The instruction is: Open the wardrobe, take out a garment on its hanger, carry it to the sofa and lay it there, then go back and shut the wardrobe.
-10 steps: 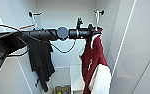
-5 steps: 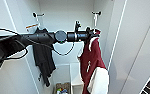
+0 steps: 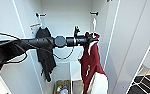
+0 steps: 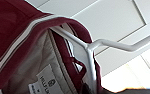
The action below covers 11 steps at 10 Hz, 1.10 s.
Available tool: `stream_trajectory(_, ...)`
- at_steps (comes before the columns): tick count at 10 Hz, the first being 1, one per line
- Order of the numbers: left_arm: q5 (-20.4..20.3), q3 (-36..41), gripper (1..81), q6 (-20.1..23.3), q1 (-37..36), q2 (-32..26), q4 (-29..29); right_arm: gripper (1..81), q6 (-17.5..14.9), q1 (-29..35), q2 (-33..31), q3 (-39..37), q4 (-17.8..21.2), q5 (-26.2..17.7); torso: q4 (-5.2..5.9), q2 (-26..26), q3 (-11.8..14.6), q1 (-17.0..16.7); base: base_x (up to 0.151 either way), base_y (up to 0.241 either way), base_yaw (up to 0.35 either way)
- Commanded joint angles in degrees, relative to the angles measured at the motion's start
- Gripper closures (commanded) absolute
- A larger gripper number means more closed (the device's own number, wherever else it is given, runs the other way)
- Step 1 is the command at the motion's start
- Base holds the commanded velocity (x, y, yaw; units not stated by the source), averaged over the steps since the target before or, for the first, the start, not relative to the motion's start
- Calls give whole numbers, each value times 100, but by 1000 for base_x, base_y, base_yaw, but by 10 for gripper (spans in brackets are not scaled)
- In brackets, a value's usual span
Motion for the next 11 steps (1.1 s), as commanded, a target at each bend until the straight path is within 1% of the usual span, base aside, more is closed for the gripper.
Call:
stream_trajectory(1,-610,226,811,82,-902,-175,259,10,-26,205,13,44,-14,-321,0,0,0,0,-157,-71,0)
stream_trajectory(3,-768,445,811,90,-787,-402,339,10,-26,205,13,35,-14,-321,0,0,0,2,-157,-71,0)
stream_trajectory(5,-777,472,811,82,-717,-491,339,10,-26,205,13,27,-14,-321,0,0,0,0,-143,-36,0)
stream_trajectory(11,-760,481,811,82,-621,-509,347,10,-26,222,21,36,-23,-330,0,-2,0,-6,-103,0,0)
